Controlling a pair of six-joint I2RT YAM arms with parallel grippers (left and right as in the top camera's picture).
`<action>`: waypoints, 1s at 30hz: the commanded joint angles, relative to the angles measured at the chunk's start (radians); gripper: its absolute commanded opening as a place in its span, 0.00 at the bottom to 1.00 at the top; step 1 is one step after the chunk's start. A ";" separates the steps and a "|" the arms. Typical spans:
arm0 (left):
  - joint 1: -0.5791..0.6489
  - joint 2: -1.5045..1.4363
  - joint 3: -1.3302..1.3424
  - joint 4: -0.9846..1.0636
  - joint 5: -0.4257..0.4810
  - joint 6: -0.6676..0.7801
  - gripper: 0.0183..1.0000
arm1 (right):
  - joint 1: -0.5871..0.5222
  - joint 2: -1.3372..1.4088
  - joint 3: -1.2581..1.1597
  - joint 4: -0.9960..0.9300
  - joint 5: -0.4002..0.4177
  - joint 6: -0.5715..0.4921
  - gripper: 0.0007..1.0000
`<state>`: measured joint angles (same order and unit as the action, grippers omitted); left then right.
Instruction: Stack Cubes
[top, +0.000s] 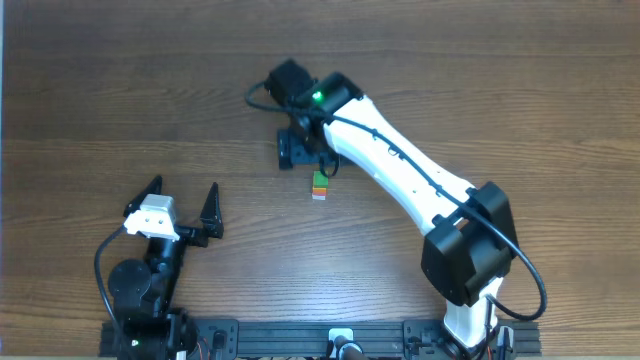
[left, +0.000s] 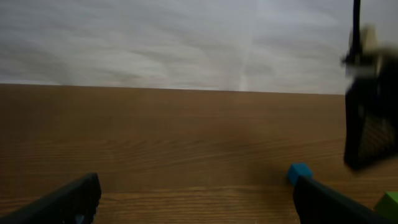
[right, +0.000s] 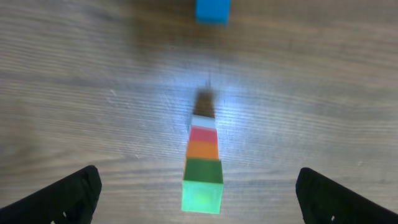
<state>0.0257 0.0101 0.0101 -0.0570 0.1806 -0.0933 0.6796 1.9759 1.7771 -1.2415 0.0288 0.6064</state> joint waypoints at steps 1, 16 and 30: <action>0.005 -0.006 -0.004 -0.003 0.009 0.011 1.00 | -0.047 0.059 0.117 -0.042 0.036 -0.053 0.99; 0.005 -0.006 -0.004 -0.003 0.009 0.011 1.00 | -0.074 0.359 0.260 -0.005 -0.002 -0.152 0.99; 0.005 -0.006 -0.004 -0.003 0.009 0.011 1.00 | -0.091 0.396 0.260 0.068 -0.002 -0.151 0.99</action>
<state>0.0257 0.0101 0.0101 -0.0570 0.1806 -0.0933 0.6003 2.3463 2.0140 -1.1797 0.0326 0.4629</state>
